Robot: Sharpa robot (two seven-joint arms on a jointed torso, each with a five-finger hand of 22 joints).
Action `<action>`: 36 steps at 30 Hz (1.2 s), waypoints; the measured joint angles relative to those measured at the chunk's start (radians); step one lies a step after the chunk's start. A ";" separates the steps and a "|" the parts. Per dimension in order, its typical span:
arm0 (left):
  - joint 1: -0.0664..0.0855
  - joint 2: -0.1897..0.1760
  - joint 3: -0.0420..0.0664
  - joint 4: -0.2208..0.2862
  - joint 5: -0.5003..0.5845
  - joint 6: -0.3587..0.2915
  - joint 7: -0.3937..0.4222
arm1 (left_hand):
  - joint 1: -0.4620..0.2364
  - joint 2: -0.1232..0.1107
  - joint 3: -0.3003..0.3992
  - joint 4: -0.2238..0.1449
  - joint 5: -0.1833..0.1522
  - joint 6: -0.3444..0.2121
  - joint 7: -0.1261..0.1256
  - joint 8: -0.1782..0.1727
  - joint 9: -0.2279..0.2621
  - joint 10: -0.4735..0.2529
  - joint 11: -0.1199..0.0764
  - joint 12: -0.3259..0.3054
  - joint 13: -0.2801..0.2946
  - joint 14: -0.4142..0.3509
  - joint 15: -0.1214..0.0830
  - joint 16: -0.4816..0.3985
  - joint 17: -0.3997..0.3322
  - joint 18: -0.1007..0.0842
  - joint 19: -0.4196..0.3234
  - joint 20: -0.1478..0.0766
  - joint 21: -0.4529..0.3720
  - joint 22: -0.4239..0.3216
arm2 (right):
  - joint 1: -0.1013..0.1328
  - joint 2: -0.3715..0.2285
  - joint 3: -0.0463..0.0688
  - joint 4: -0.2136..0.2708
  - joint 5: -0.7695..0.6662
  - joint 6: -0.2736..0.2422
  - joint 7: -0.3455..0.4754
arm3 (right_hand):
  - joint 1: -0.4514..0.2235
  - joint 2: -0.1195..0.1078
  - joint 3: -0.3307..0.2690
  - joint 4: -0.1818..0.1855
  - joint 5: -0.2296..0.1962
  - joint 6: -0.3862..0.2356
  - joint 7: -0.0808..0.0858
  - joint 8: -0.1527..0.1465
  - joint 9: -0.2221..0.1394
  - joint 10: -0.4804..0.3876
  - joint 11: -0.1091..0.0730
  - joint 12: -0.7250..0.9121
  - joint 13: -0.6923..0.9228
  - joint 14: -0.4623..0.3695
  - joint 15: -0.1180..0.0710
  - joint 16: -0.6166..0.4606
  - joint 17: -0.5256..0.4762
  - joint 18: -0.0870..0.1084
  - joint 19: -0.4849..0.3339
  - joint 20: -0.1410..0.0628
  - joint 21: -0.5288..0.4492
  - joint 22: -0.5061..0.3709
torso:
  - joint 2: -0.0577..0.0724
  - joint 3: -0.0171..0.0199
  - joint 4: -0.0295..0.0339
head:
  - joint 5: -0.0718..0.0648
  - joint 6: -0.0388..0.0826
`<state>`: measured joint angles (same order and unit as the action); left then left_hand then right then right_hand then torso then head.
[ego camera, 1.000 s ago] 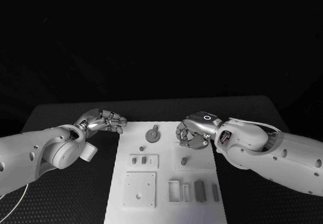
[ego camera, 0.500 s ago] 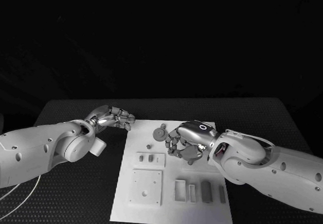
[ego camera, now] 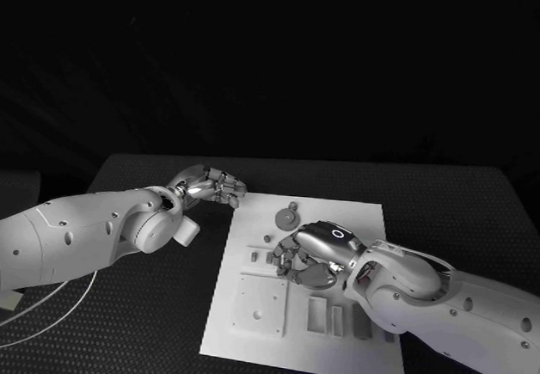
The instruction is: Assemble the parts on the task board
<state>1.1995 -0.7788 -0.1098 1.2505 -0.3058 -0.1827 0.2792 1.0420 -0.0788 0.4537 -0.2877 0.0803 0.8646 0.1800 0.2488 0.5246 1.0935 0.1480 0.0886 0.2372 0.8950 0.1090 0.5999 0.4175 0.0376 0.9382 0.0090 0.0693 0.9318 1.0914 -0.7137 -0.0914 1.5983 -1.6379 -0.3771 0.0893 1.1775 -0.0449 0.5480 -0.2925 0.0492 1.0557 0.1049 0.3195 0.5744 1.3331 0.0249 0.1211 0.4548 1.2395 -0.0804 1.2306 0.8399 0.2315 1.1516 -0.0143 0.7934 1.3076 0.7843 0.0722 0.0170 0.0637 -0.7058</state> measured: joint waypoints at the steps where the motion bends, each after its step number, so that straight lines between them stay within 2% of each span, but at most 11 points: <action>1: 0.000 0.001 0.000 0.000 0.001 -0.001 0.000 | 0.000 0.000 0.000 0.000 0.000 0.000 0.000 0.000 0.000 0.000 0.000 -0.001 0.000 0.000 0.000 0.000 0.000 0.000 0.000 0.000 0.000 0.000 | -0.006 0.006 -0.002 -0.005 -0.007 0.000 0.001 | 0.000 0.000 0.000 0.000 0.000 0.000 0.000 0.000 0.000 0.000 0.000 0.000 0.000 0.000 0.000 0.000 0.000 0.000 0.000 0.000 0.000 0.000 | 0.000 -0.0006 0.0001 | 0.004 -0.001; 8: 0.000 0.001 0.000 -0.002 0.004 -0.003 0.000 | 0.000 0.000 0.000 0.000 0.000 0.000 0.000 0.004 -0.001 0.000 0.000 -0.001 -0.001 0.000 0.000 -0.004 0.002 0.000 0.000 0.000 0.000 -0.002 | -0.027 0.016 -0.016 -0.013 -0.044 0.006 0.002 | 0.001 0.001 0.000 0.000 0.000 -0.001 -0.001 0.000 0.000 0.000 0.000 0.000 0.000 0.000 0.001 0.000 0.000 0.000 -0.001 0.001 0.000 0.000 | 0.001 -0.0006 0.0011 | 0.021 -0.012; 18: 0.000 -0.001 0.000 0.001 0.007 -0.004 -0.001 | 0.000 0.000 0.000 0.000 0.000 0.000 0.000 0.004 -0.001 0.000 0.000 -0.001 -0.002 0.000 0.000 -0.008 0.003 0.000 0.000 0.000 0.000 -0.003 | -0.031 0.031 -0.020 -0.022 -0.076 0.017 0.002 | 0.001 0.001 0.000 0.000 0.000 -0.001 -0.001 -0.001 0.001 0.000 0.000 0.000 0.000 0.000 0.001 0.000 0.000 0.000 -0.001 0.002 0.000 0.000 | 0.001 -0.0004 -0.0003 | 0.027 -0.018; 25: 0.000 0.001 0.000 0.004 0.007 -0.004 -0.001 | 0.000 0.000 -0.002 0.002 0.000 0.000 0.000 0.004 -0.002 0.000 0.000 -0.001 -0.003 0.000 0.000 -0.008 0.006 0.000 0.000 0.000 0.000 -0.004 | -0.045 0.042 -0.025 -0.043 -0.098 0.024 -0.001 | 0.001 0.001 0.000 0.000 -0.003 0.000 -0.003 -0.002 0.002 0.000 0.000 0.000 0.000 0.000 0.001 0.000 0.000 0.000 -0.001 0.002 0.000 0.000 | 0.001 -0.0001 0.0007 | 0.030 -0.024; 36: 0.000 0.001 0.000 0.004 0.008 -0.004 -0.002 | 0.000 0.000 -0.002 0.002 0.000 0.000 0.000 0.004 -0.002 0.000 0.000 -0.004 -0.004 0.000 0.000 -0.012 0.008 0.000 0.000 0.000 0.000 -0.005 | -0.045 0.050 -0.027 -0.060 -0.124 0.032 -0.005 | 0.001 0.001 0.000 0.000 -0.003 -0.001 -0.005 -0.004 0.003 0.000 0.000 0.000 -0.001 0.000 0.001 0.000 0.000 0.000 0.003 0.001 0.004 0.000 | 0.001 0.0004 0.0017 | 0.032 -0.025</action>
<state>1.1998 -0.7780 -0.1098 1.2546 -0.2980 -0.1867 0.2777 1.0420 -0.0788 0.4515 -0.2855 0.0803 0.8646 0.1801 0.2527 0.5227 1.0934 0.1480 0.0842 0.2334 0.8950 0.1091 0.5884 0.4259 0.0374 0.9382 0.0090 0.0693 0.9265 1.0462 -0.6636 -0.1184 1.5379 -1.7619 -0.3449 0.0846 1.1786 -0.0437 0.5478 -0.2926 0.0463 1.0544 0.1003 0.3152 0.5770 1.3331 0.0249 0.1211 0.4534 1.2395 -0.0794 1.2305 0.8399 0.2315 1.1544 -0.0131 0.7975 1.3076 0.7849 0.0726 0.0187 0.0954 -0.7308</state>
